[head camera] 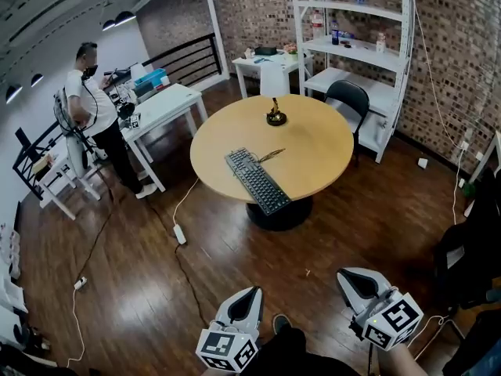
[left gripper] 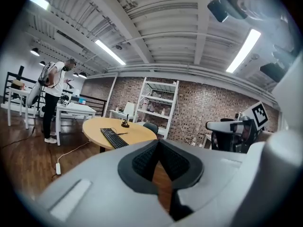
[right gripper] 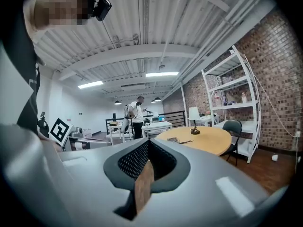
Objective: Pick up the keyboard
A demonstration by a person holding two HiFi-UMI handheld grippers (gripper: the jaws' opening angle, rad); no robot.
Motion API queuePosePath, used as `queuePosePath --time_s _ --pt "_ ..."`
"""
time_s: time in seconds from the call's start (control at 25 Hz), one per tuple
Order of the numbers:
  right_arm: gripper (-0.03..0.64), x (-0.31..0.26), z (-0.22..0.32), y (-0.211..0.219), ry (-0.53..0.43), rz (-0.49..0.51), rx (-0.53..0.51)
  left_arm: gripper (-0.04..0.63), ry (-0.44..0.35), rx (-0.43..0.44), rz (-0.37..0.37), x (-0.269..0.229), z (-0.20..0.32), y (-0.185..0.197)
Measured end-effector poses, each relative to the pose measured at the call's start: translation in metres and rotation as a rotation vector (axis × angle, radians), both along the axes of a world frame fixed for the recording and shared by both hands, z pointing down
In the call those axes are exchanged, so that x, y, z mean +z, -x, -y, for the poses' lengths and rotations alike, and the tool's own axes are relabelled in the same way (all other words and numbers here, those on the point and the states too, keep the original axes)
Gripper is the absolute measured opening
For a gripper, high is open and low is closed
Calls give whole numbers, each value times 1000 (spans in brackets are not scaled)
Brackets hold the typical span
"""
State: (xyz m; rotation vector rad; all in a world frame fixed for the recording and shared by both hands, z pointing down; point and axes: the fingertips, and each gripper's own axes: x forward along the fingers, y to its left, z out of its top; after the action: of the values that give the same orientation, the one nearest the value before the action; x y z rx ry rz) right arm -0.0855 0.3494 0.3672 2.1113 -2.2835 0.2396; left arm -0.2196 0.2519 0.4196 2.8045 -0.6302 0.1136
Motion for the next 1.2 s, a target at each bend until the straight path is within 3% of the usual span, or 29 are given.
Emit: queuePosePath --time_s 0.44,0.6,0.76,1.0,1.2 --pt "2 -2 134 -57 7 -26 -53 54 63 -29 -16 22 120 -52" --pt "2 -7 167 -85 2 -12 -43 54 72 -30 -10 21 144 -71" --pt "2 0 188 -111 27 -11 -98 54 93 -48 20 29 157 -95" --pt "2 15 229 -191 22 17 -182 54 143 -135 61 58 176 -163" --pt "2 3 273 -245 -19 11 -318 54 139 -280 85 57 203 -206"
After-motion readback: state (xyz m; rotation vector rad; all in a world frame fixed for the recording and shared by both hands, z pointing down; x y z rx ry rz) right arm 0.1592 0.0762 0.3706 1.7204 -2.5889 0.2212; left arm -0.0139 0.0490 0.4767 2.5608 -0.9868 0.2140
